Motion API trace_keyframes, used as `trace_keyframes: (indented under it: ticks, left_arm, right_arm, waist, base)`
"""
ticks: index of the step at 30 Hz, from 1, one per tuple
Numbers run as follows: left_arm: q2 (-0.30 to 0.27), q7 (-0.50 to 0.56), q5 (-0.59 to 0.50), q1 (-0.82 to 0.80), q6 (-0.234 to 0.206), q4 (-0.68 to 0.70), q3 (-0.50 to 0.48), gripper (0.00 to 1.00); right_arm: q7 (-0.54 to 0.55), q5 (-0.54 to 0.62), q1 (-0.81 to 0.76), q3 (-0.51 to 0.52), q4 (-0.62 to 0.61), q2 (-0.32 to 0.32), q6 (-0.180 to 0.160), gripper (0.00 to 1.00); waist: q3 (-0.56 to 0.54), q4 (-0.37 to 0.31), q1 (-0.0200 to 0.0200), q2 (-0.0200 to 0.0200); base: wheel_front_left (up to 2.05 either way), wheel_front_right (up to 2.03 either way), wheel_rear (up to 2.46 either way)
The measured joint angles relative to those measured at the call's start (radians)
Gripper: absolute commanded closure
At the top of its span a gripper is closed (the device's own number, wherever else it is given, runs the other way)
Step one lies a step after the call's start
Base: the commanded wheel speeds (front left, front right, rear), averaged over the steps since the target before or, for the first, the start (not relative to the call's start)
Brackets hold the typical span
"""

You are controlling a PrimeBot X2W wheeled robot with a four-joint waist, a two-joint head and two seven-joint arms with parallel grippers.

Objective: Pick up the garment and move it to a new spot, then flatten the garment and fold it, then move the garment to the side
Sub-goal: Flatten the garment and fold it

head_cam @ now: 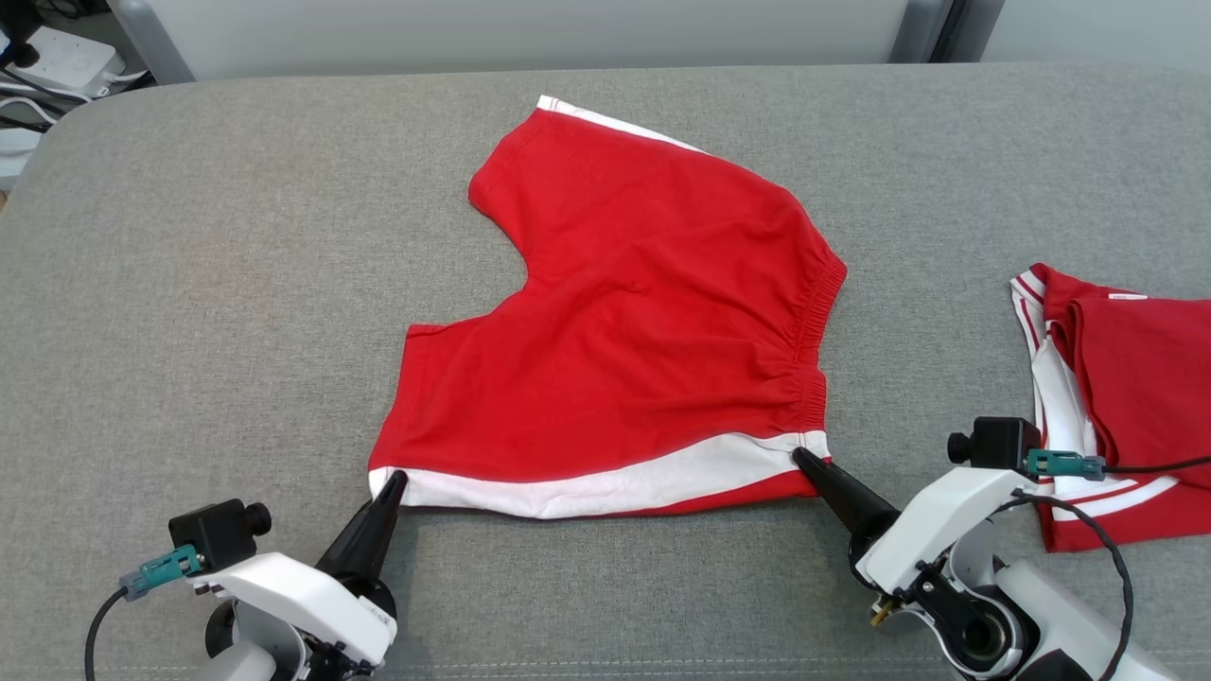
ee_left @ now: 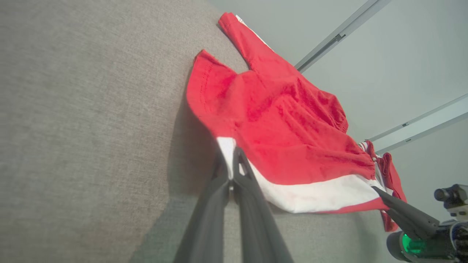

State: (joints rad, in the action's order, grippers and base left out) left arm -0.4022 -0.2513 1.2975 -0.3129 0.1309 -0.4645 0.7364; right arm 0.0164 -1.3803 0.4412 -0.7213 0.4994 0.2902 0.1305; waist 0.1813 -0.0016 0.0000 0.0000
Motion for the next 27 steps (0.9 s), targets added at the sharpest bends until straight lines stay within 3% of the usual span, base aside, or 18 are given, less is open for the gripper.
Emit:
trace_keyframes:
  ticks: [1,2,3,9,13,20,27]
  left_arm:
    - [0.0,0.0,-0.008,0.0,0.0,-0.007,-0.001,0.65]
    - [0.0,0.0,-0.016,0.0,0.0,-0.014,-0.002,0.44]
    - [0.0,0.0,-0.023,0.0,0.0,-0.022,-0.006,0.0]
    - [0.012,0.0,-0.162,0.003,0.0,-0.067,-0.114,0.0]
    - [0.044,0.0,-0.35,0.027,0.0,-0.069,-0.286,0.0]
    - [0.152,0.0,-0.657,0.122,0.0,-0.027,-0.543,0.0]
    - [0.22,0.0,-0.843,0.18,0.0,0.012,-0.668,0.0]
  right_arm:
    - [-0.005,0.0,0.0,-0.001,0.004,0.0,0.0,0.68]
    - [-0.017,0.005,0.001,-0.006,0.011,0.0,0.0,0.5]
    - [-0.028,0.015,0.002,-0.01,0.019,0.002,0.0,0.0]
    - [-0.195,0.114,0.015,-0.018,0.074,0.026,0.0,0.0]
    - [-0.258,0.238,0.03,0.018,0.118,0.026,0.0,0.0]
    - [-0.265,0.669,-0.009,0.442,0.045,-0.069,0.0,0.0]
    - [-0.265,0.969,-0.175,0.643,-0.073,-0.191,0.0,0.0]
  waist:
    - [0.0,0.0,0.0,0.0]
    - [0.0,0.0,0.0,0.0]
    - [-0.001,-0.001,0.0,0.0]
    - [-0.023,0.001,0.0,0.0]
    - [-0.044,-0.001,0.0,0.0]
    - [-0.084,-0.01,0.0,0.0001]
    - [-0.135,-0.007,0.0,0.0]
  base:
    - [0.0,0.0,0.0]
    - [0.0,0.0,0.0]
    - [0.0,0.0,0.0]
    - [0.0,0.0,0.0]
    - [0.0,0.0,0.0]
    - [0.0,0.0,0.0]
    - [0.0,0.0,0.0]
